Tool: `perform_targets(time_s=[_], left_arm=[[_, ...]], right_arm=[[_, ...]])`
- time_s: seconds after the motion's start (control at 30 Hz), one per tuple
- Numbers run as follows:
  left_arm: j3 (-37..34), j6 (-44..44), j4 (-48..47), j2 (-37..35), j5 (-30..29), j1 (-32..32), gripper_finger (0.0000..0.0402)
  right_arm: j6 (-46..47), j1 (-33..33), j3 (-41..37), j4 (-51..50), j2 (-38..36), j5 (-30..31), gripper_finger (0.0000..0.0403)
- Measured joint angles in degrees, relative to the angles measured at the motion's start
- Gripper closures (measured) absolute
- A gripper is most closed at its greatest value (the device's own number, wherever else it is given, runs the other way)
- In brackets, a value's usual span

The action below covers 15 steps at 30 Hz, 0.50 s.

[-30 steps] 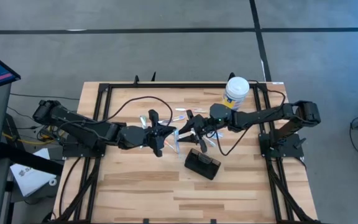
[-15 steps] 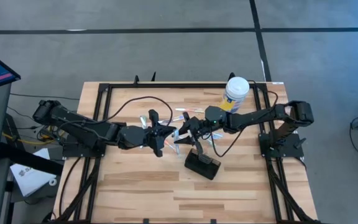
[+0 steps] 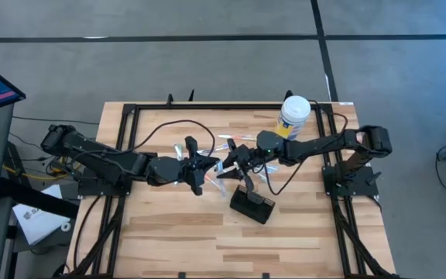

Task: Pick & Place toothbrushing station
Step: Put the top blue toothbrush into the mesh organizer

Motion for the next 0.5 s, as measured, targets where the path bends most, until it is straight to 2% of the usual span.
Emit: perform_targets(time_s=[0.27, 0.5], left_arm=[[0.0, 0.0, 0.1, 0.0, 0.4, 0.0, 0.0401], [0.0, 0.0, 0.1, 0.0, 0.3, 0.0, 0.0393]], right_arm=[[-1.0, -0.1, 0.0, -0.1, 0.0, 0.0, 0.0389], [-2.0, -0.1, 0.0, -0.4, 0.0, 0.0, 0.0396]])
